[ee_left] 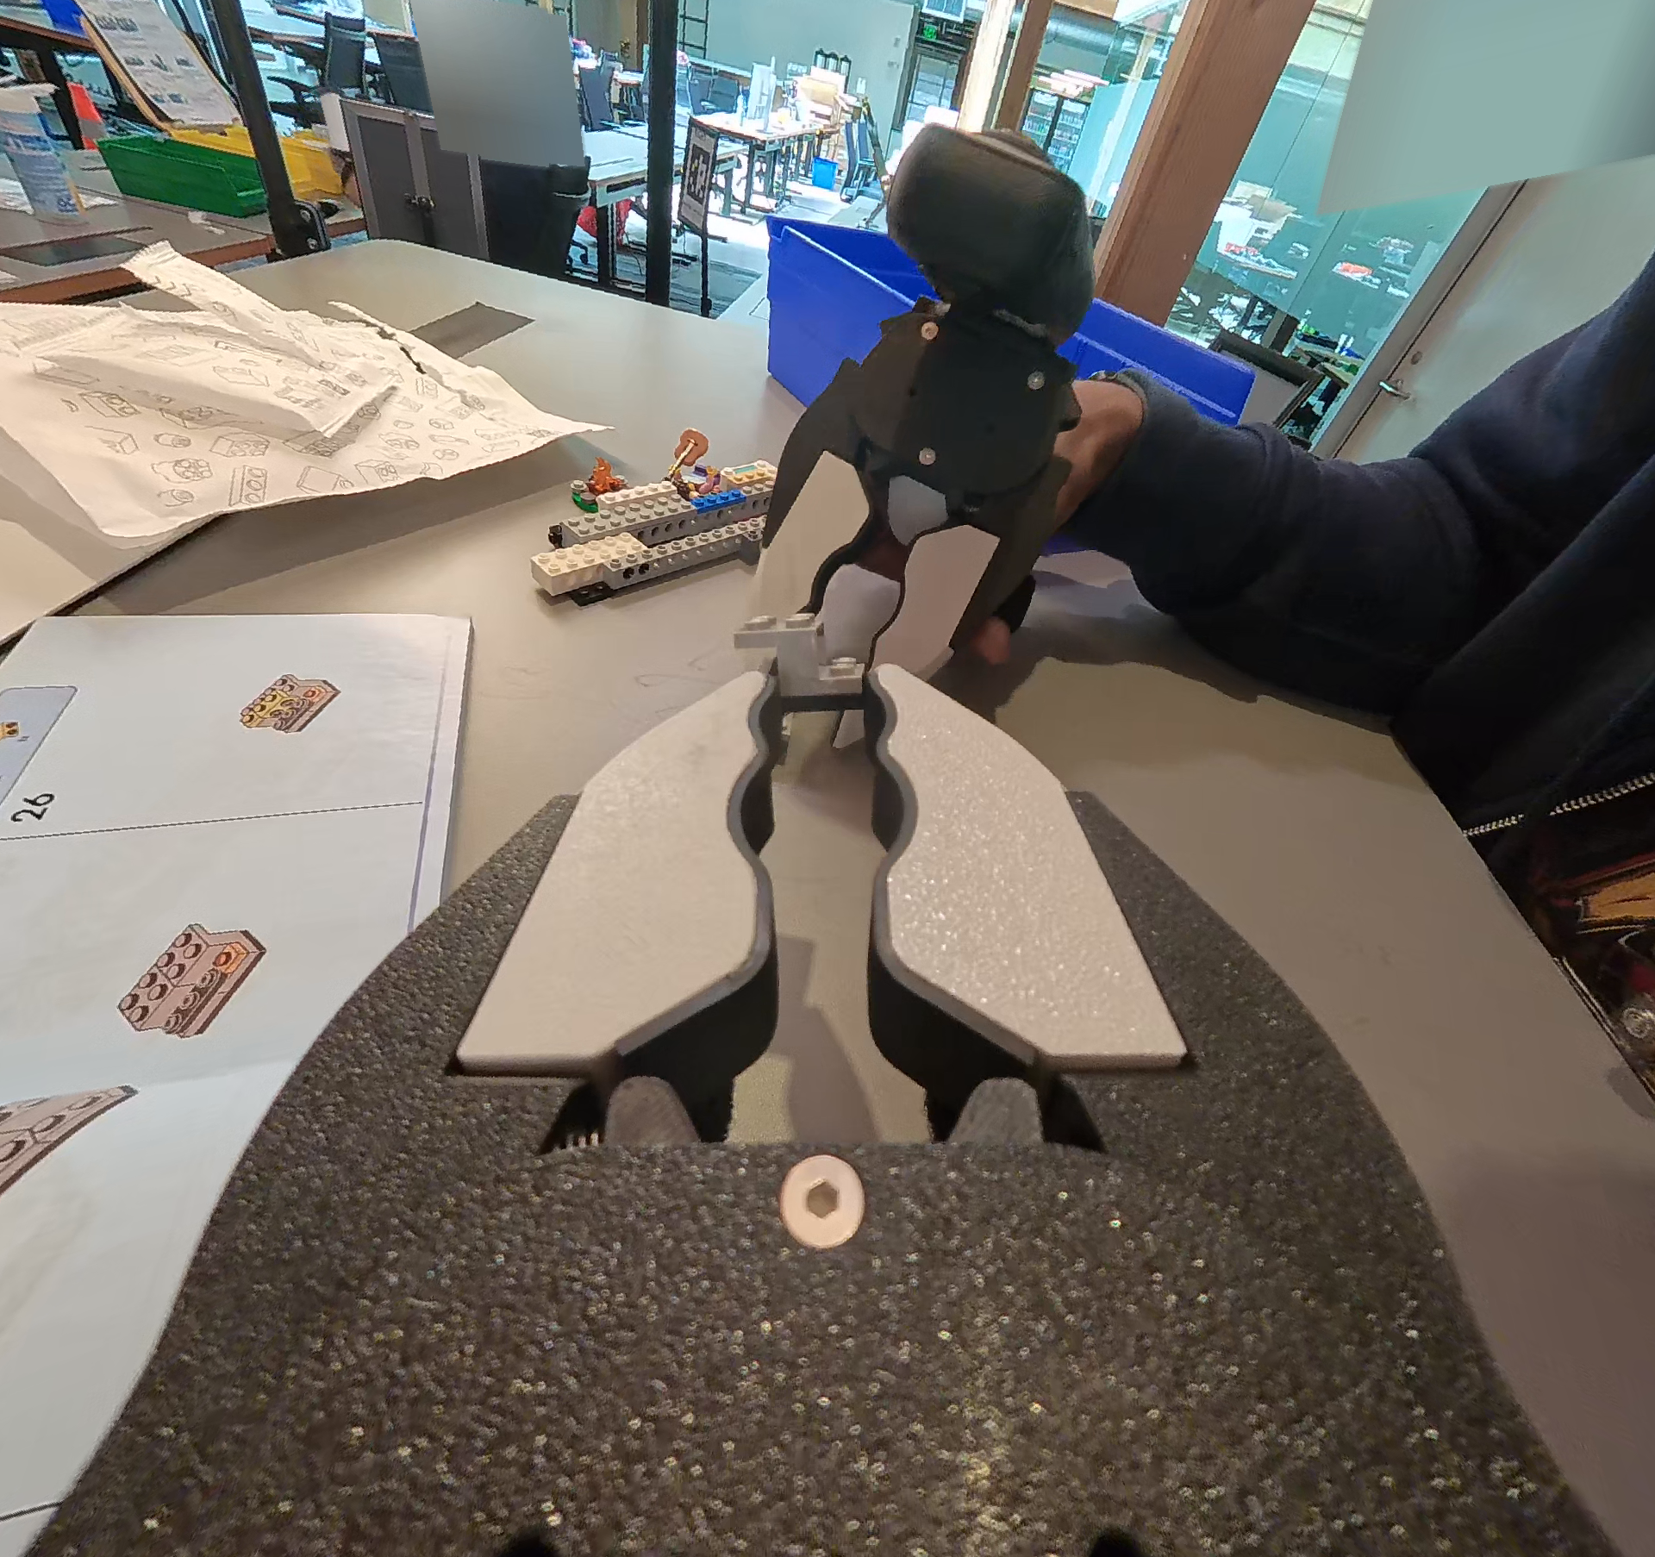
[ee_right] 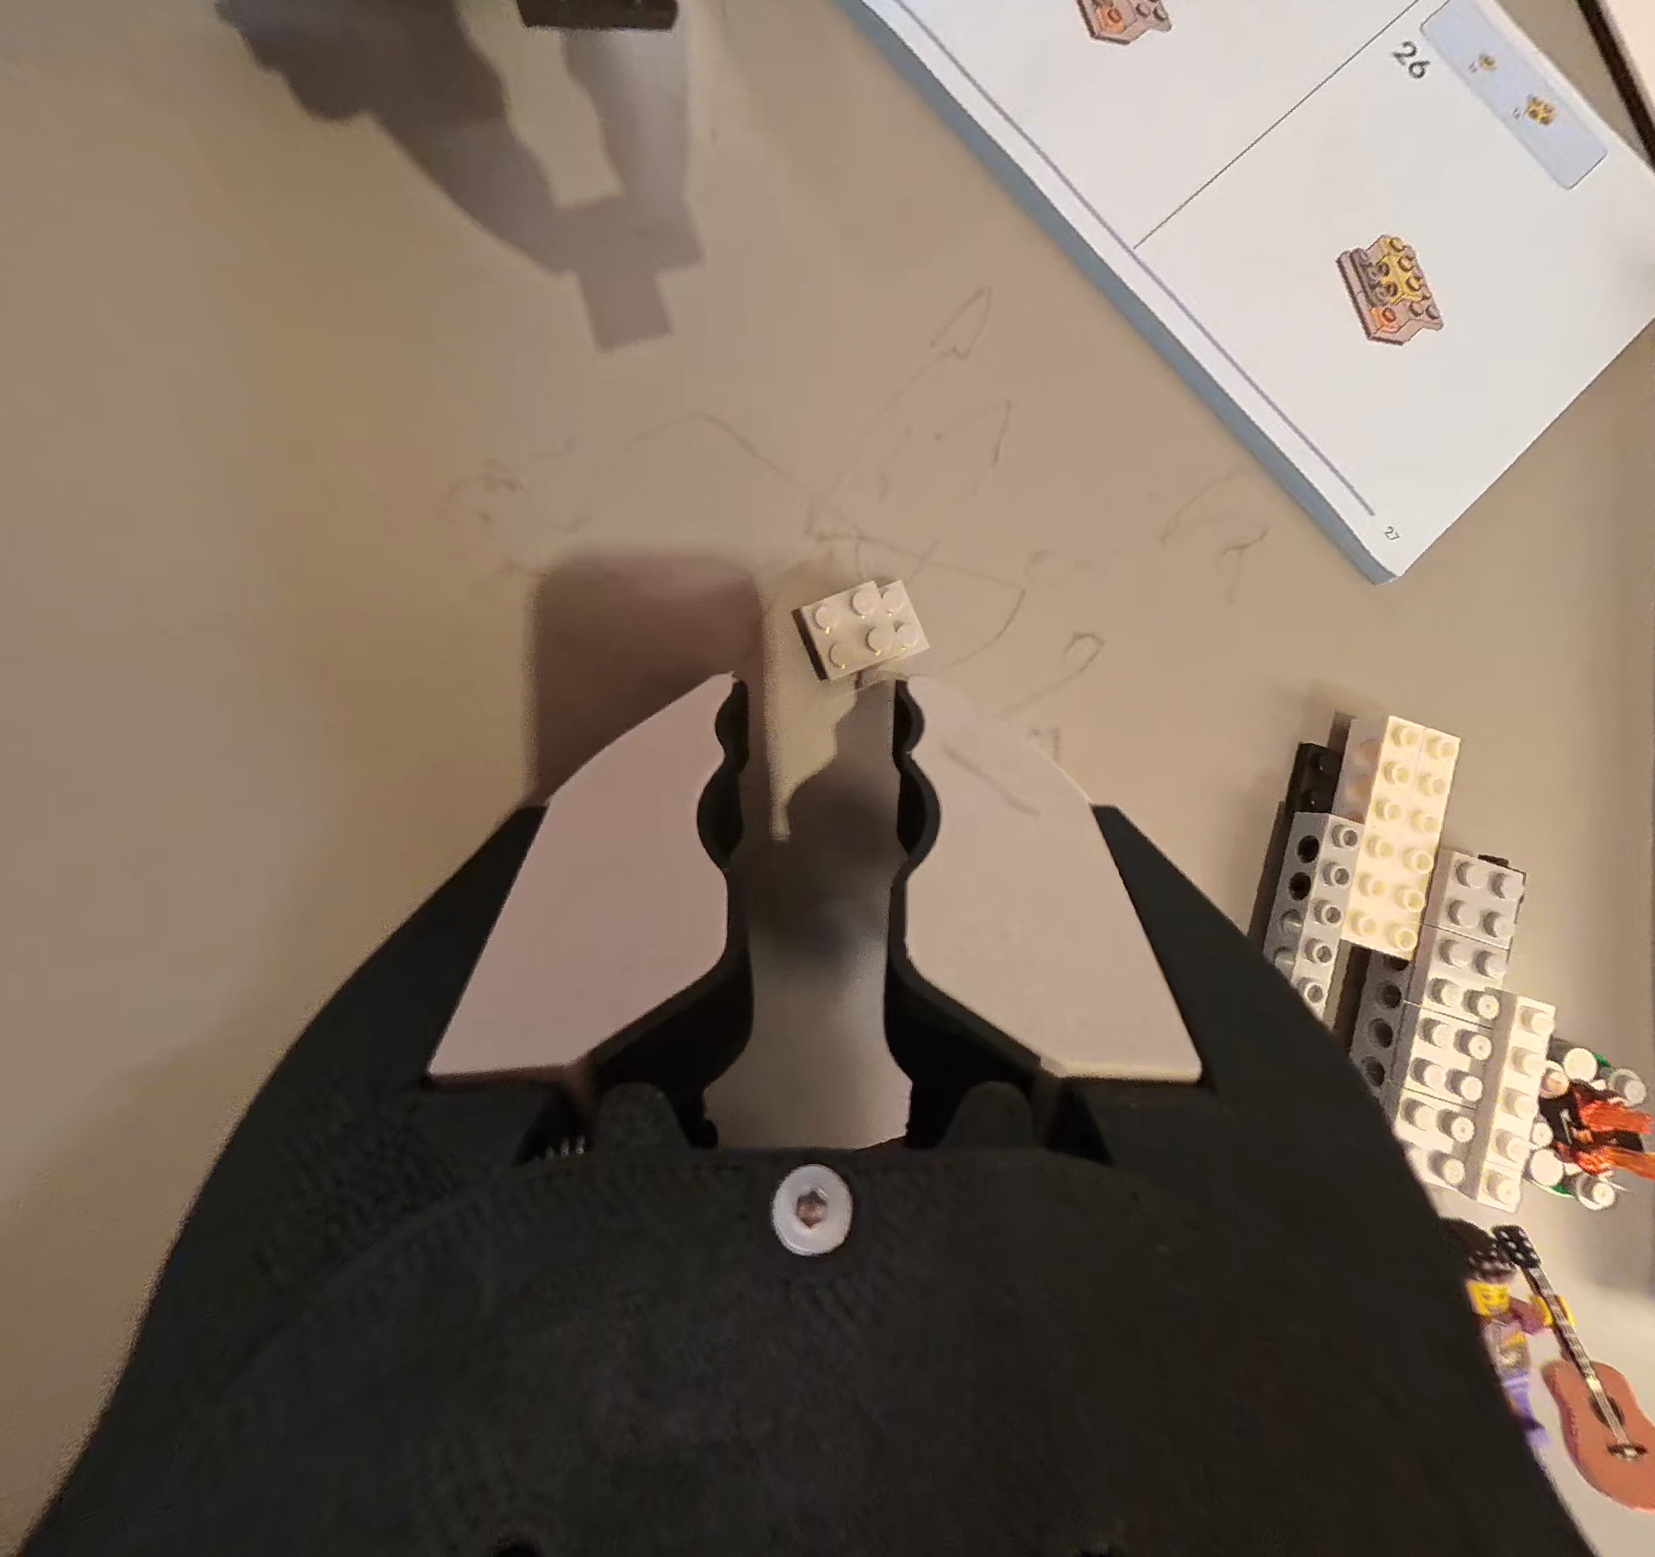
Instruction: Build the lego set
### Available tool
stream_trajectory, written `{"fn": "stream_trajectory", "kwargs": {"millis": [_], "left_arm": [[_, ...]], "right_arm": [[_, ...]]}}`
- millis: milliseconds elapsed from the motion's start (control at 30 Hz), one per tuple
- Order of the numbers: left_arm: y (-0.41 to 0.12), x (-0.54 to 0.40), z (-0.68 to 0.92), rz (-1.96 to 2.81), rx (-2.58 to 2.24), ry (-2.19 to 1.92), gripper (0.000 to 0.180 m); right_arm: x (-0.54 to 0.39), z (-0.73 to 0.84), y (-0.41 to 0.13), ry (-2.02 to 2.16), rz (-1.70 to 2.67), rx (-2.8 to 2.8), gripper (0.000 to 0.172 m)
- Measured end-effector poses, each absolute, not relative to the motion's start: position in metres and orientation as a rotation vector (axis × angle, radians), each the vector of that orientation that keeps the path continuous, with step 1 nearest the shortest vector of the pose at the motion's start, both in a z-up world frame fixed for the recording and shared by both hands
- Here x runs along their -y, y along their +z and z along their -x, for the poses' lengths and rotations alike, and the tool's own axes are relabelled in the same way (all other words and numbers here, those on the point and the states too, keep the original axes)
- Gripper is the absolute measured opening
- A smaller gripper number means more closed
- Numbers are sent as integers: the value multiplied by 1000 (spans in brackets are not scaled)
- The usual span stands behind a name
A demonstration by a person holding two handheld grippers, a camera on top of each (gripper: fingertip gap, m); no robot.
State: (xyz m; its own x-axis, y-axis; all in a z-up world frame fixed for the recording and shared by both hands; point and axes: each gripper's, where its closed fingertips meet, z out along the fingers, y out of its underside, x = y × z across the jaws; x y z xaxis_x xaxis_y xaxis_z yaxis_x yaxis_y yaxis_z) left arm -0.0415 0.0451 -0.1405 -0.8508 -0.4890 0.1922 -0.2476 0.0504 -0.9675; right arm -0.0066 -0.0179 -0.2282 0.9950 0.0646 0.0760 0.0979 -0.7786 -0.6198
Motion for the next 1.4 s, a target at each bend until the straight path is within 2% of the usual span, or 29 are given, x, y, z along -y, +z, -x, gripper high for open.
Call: {"fn": "stream_trajectory", "kwargs": {"millis": [467,733,1000,1233,1400], "left_arm": [[-141,-44,41,760,-2133,-1882,17],[-139,-45,41,752,-2118,-1896,17],[-137,-46,41,753,-2099,-1915,17],[-117,-42,46,696,-1993,-2094,17],[-103,-41,51,641,-1905,-2232,17]], "right_arm": [[-1,29,-209,29,2351,151,35],[3,27,-226,23,2457,111,38],[-7,32,-215,56,2368,123,39],[-34,28,-150,1,1967,57,39],[-39,48,-128,203,1823,59,39]]}}
